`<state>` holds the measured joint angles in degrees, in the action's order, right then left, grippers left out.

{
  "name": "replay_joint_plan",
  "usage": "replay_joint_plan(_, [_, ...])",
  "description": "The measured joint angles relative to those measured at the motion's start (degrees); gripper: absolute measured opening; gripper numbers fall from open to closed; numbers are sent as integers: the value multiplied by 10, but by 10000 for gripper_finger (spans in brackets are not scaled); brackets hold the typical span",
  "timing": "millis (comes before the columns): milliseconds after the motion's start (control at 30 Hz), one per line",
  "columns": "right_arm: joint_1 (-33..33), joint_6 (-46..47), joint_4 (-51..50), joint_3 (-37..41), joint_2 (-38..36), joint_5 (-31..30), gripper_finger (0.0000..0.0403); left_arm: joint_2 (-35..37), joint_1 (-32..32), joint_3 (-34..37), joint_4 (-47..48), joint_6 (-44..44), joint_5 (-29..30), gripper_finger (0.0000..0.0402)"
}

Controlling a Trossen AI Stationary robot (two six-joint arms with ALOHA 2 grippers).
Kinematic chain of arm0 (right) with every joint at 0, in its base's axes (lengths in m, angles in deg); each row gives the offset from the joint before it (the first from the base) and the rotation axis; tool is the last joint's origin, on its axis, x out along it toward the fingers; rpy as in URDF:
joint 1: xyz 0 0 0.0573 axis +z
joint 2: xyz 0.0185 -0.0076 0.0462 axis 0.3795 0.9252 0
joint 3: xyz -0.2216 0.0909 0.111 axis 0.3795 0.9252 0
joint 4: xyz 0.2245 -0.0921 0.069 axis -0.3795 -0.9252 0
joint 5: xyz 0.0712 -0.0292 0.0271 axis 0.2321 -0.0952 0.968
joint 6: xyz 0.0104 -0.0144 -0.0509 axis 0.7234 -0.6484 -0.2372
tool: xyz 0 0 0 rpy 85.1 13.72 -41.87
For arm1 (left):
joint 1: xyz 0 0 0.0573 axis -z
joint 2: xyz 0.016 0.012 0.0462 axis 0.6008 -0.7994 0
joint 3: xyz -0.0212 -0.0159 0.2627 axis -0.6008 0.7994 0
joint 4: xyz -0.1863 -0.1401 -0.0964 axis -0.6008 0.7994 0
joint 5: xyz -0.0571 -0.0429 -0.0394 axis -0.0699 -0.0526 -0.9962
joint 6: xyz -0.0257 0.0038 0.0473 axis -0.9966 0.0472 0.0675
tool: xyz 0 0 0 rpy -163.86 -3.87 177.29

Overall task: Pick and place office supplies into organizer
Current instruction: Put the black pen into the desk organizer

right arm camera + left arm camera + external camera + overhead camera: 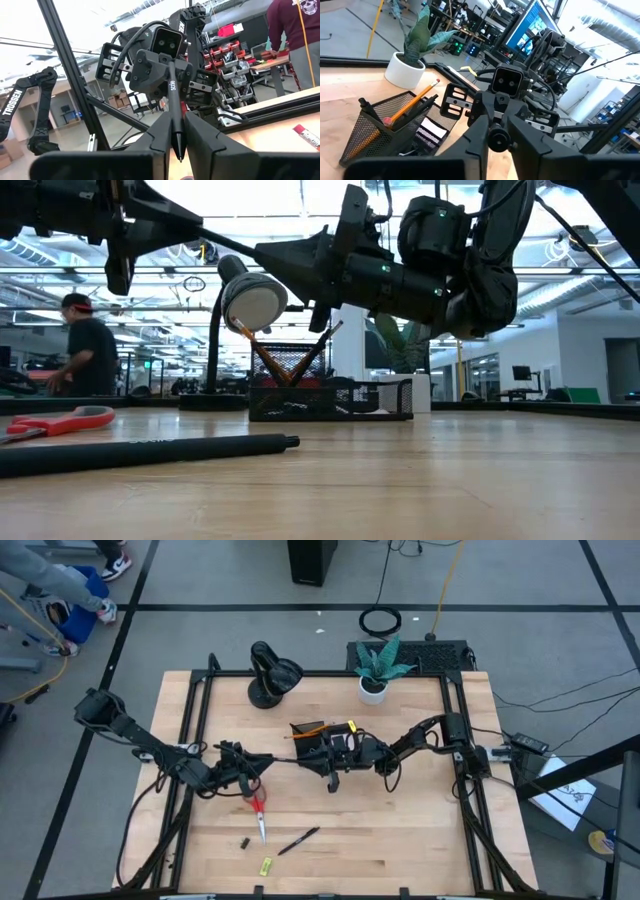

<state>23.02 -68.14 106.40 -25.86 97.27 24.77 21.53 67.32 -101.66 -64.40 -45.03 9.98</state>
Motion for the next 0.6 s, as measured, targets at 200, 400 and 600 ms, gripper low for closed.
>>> replay_joint_plan(200, [0,-2,0,0,0,0,36,0,0,0,0,3,1,37])
replay_joint_plan(400, [0,0,0,0,0,1,47,0,0,0,0,10,0,53])
replay_joint_plan(600, [2,-2,-27,0,0,40,49,0,-7,0,-7,28,-9,47])
